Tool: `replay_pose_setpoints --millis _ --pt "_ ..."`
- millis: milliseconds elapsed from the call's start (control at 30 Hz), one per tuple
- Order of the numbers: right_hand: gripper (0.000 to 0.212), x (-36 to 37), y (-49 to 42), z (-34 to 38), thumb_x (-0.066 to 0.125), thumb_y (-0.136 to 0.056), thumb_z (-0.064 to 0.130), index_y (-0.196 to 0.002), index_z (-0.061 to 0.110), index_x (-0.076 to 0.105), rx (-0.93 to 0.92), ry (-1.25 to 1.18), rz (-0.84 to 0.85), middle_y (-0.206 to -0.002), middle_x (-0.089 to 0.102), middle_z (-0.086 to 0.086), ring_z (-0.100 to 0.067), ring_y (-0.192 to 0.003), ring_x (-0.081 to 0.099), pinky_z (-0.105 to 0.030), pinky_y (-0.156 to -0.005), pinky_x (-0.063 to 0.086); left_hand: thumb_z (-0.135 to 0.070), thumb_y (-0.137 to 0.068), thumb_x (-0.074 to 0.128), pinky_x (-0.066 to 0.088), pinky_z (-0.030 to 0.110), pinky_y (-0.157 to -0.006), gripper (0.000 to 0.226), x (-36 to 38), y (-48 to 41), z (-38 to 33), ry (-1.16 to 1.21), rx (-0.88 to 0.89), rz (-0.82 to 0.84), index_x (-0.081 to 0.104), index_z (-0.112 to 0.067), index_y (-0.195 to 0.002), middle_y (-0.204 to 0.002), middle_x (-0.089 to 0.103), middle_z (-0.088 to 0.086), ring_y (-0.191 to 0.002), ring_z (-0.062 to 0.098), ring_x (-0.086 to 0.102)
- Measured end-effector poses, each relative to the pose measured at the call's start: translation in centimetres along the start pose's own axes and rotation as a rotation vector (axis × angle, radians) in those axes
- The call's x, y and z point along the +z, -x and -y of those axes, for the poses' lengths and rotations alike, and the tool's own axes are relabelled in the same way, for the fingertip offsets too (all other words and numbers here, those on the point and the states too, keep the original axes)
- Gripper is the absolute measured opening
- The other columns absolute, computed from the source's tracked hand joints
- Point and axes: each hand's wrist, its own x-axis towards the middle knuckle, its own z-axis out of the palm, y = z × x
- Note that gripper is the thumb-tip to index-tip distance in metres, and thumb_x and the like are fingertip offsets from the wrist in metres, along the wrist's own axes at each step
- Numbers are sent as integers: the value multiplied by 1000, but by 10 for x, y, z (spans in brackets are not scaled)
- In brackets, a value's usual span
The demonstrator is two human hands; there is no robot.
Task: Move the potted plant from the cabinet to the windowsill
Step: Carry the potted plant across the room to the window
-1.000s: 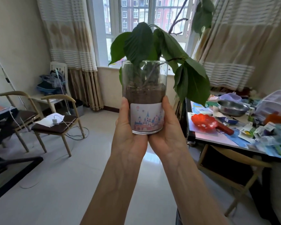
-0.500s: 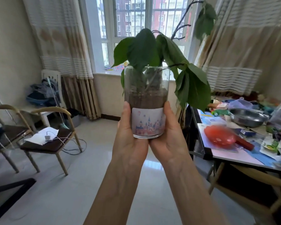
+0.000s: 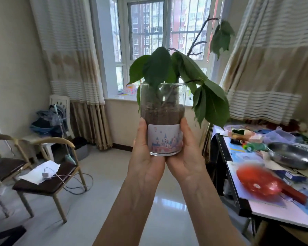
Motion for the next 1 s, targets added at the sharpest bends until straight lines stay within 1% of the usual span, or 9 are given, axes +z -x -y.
replay_pose_setpoints --millis 133,267,333,433,700,767,833,933,1000 --pt "85 -10 -54 25 77 -70 42 -145 9 55 0 -15 1 -146 59 -21 -38 -135 56 -58 -109 46 -42 -94 58 50 56 -100 54 18 -53 8 33 -12 -22 62 -12 -139 -138 65 19 -129 37 59" --pt "86 -20 -95 49 77 -68 40 -145 8 55 13 -19 -9 -145 60 -20 -38 -133 58 -54 -103 52 -43 -81 68 40 55 -114 68 23 -105 19 35 -41 40 61 -10 -140 -139 64 20 -131 37 58" --pt "87 -26 -111 58 78 -67 40 -145 8 54 10 -19 -13 -146 60 -20 -37 -132 59 -50 -98 55 -44 -80 68 40 55 -114 70 22 -126 25 42 -39 61 60 -11 -141 -141 63 19 -133 36 57" --pt "84 -36 -130 67 74 -70 39 -146 9 54 26 -25 -23 -145 61 -19 -36 -133 59 -48 -95 57 -44 -90 62 39 54 -115 61 21 -149 32 62 -3 42 60 -12 -141 -141 63 18 -134 35 56" --pt "80 -53 -182 75 72 -71 38 -144 9 57 67 -34 -52 -143 62 -18 -34 -132 60 -48 -99 54 -46 -93 60 40 55 -114 59 8 -210 37 52 8 -16 61 -10 -140 -141 63 19 -132 36 58" --pt "75 -59 -202 72 69 -77 38 -144 8 56 74 -29 -75 -144 61 -19 -35 -132 59 -48 -98 54 -46 -94 58 41 51 -114 60 1 -230 34 31 0 -40 58 -10 -142 -143 61 15 -132 36 58" --pt "74 -64 -224 69 69 -78 37 -144 7 56 75 -42 -93 -145 61 -19 -34 -126 63 -46 -93 58 -46 -94 58 42 46 -113 62 -3 -251 29 8 -8 -81 55 -11 -145 -143 60 8 -131 35 58" --pt "64 -72 -260 64 68 -85 36 -142 7 58 66 -48 -111 -142 63 -18 -30 -110 69 -44 -83 62 -41 -92 63 39 56 -114 58 -10 -285 23 102 -21 -41 60 -11 -141 -142 62 18 -133 38 57" --pt "61 -76 -283 61 67 -88 36 -142 8 58 67 -49 -107 -143 63 -17 -31 -116 67 -46 -91 59 -39 -93 61 39 57 -114 55 -12 -305 16 112 -21 -57 61 -11 -140 -141 63 20 -133 37 57"
